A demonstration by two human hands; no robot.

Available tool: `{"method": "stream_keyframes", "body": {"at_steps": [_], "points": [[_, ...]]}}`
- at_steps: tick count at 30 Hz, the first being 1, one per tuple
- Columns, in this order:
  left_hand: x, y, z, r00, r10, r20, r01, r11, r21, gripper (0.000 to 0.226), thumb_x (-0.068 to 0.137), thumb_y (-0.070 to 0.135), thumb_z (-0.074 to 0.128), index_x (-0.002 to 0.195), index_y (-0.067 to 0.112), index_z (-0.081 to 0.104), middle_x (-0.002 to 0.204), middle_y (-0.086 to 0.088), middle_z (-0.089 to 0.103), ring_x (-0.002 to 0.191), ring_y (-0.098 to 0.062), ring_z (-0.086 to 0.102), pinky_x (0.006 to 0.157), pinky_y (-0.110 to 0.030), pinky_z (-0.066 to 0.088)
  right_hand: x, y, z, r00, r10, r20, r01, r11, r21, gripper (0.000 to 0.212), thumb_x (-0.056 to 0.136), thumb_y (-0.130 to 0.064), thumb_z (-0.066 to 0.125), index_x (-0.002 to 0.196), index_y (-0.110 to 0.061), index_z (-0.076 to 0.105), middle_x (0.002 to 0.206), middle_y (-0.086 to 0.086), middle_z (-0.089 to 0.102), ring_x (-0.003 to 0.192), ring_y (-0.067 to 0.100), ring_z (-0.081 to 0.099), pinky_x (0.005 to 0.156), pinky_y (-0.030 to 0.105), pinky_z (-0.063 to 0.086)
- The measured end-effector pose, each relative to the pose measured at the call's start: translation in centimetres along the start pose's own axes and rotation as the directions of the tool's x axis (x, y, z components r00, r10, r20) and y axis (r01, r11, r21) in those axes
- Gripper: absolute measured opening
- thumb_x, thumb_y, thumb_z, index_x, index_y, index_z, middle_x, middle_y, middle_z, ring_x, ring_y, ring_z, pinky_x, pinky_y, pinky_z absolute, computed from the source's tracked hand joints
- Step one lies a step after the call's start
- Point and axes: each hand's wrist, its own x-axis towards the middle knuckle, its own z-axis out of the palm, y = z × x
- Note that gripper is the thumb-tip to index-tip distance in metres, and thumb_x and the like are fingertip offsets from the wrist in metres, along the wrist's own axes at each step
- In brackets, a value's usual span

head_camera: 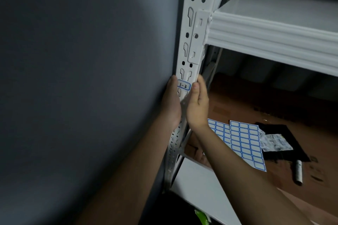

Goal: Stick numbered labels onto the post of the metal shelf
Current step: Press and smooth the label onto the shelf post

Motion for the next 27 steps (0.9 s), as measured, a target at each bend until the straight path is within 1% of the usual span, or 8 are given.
{"method": "stream_keyframes", "body": {"at_steps": [4, 9, 12, 16, 20, 22, 25, 27], "points": [[-0.4, 0.2, 0.2, 0.999, 0.042, 0.013, -0.042, 0.999, 0.017, 0.038, 0.100, 0.026, 0.030, 0.119, 0.017, 0.061, 0.111, 0.000, 0.070, 0.103, -0.010, 0.065, 0.080, -0.023, 0.048, 0.0, 0.1, -0.1, 1.000, -0.012, 0.027, 0.012, 1.000, 0.007, 0.028, 0.100, -0.015, 0.032, 0.121, -0.017, 0.051, 0.115, -0.002, 0.062, 0.109, 0.007, 0.058, 0.098, 0.022, 0.043], [-0.8, 0.7, 0.4, 0.994, 0.098, 0.051, -0.099, 0.995, 0.022, 0.037, 0.097, 0.011, 0.028, 0.114, 0.020, 0.060, 0.101, 0.003, 0.071, 0.091, -0.006, 0.068, 0.072, -0.017, 0.051, 0.0, 0.2, -0.3, 0.999, -0.016, 0.031, 0.017, 0.999, -0.028, 0.029, 0.103, -0.011, 0.032, 0.125, -0.012, 0.051, 0.112, -0.011, 0.062, 0.104, -0.004, 0.058, 0.094, 0.014, 0.042], [-0.8, 0.7, 0.2, 0.989, 0.109, 0.099, -0.110, 0.994, 0.008, 0.040, 0.094, 0.005, 0.027, 0.117, 0.016, 0.057, 0.102, 0.001, 0.069, 0.087, -0.004, 0.068, 0.069, -0.015, 0.051, -0.1, 0.0, 0.0, 1.000, -0.019, 0.007, 0.020, 0.999, -0.039, 0.027, 0.102, -0.013, 0.032, 0.121, -0.018, 0.051, 0.111, -0.009, 0.064, 0.104, -0.001, 0.059, 0.092, 0.015, 0.044], [-1.0, 1.0, 0.0, 0.984, 0.115, 0.139, -0.115, 0.993, -0.007, 0.046, 0.089, -0.003, 0.026, 0.123, 0.014, 0.053, 0.104, -0.001, 0.068, 0.087, -0.004, 0.068, 0.068, -0.015, 0.051, -0.2, -0.3, 0.2, 1.000, -0.002, -0.001, 0.002, 0.999, -0.051, 0.028, 0.103, -0.012, 0.031, 0.116, -0.028, 0.049, 0.108, -0.018, 0.061, 0.100, -0.009, 0.058, 0.088, 0.010, 0.043], [-0.8, 1.1, 0.0, 0.988, 0.073, 0.135, -0.069, 0.997, -0.038, 0.036, 0.096, 0.010, 0.030, 0.117, 0.016, 0.058, 0.099, 0.001, 0.070, 0.084, -0.005, 0.068, 0.065, -0.016, 0.052, -0.2, -0.3, 0.4, 1.000, -0.004, -0.011, 0.004, 0.998, -0.055, 0.027, 0.103, -0.012, 0.031, 0.117, -0.023, 0.051, 0.107, -0.011, 0.064, 0.099, -0.004, 0.060, 0.087, 0.012, 0.044], [-0.8, 1.0, 0.0, 0.993, 0.042, 0.111, -0.037, 0.998, -0.049, 0.034, 0.098, 0.017, 0.031, 0.117, 0.017, 0.060, 0.100, 0.001, 0.071, 0.087, -0.007, 0.068, 0.066, -0.018, 0.053, -0.2, -0.2, 0.3, 1.000, -0.001, -0.015, 0.000, 0.998, -0.061, 0.027, 0.103, -0.012, 0.031, 0.117, -0.024, 0.050, 0.108, -0.012, 0.063, 0.099, -0.007, 0.059, 0.088, 0.011, 0.043], [-0.9, 1.0, 0.0, 0.994, 0.038, 0.099, -0.034, 0.998, -0.046, 0.037, 0.097, 0.014, 0.030, 0.123, 0.017, 0.056, 0.106, -0.001, 0.069, 0.093, -0.010, 0.066, 0.071, -0.020, 0.052, -0.2, 0.0, 0.2, 1.000, 0.008, -0.014, -0.009, 0.997, -0.074, 0.029, 0.103, -0.014, 0.031, 0.124, -0.015, 0.051, 0.113, -0.006, 0.063, 0.100, -0.010, 0.057, 0.090, 0.010, 0.043], [-1.0, 1.1, 0.0, 0.993, 0.050, 0.107, -0.044, 0.998, -0.050, 0.038, 0.096, 0.011, 0.029, 0.124, 0.015, 0.055, 0.108, -0.002, 0.068, 0.094, -0.011, 0.065, 0.072, -0.020, 0.052, -0.2, 0.1, 0.2, 1.000, 0.008, -0.027, -0.010, 0.997, -0.080, 0.032, 0.103, -0.016, 0.031, 0.127, -0.009, 0.050, 0.116, -0.001, 0.063, 0.102, -0.005, 0.059, 0.092, 0.013, 0.044]]}}
